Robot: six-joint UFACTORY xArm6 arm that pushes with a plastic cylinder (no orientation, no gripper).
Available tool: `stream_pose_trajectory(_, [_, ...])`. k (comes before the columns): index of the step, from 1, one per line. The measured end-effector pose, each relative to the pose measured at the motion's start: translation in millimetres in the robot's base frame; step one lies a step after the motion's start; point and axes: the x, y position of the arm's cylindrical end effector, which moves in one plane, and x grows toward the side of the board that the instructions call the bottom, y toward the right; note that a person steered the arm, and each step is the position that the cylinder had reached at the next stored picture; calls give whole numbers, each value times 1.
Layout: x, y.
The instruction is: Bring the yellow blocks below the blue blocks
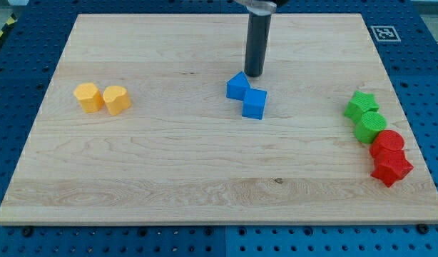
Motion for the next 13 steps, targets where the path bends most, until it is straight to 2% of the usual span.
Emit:
stream_pose_trajectory(1, [-10, -55])
stream_pose_trajectory(3, [-10, -255])
stream_pose_trajectory(4, [3, -353])
stream_pose_trajectory(5, [9, -360])
stream_pose_trajectory(6, [45, -357])
stream_pose_trajectory(7, [67, -328])
stream_pose_trajectory(9, [67, -232])
stream_pose_trajectory(10, [68, -230])
stream_pose_trajectory(11, [77, -196])
stream_pose_trajectory(13, [126, -113])
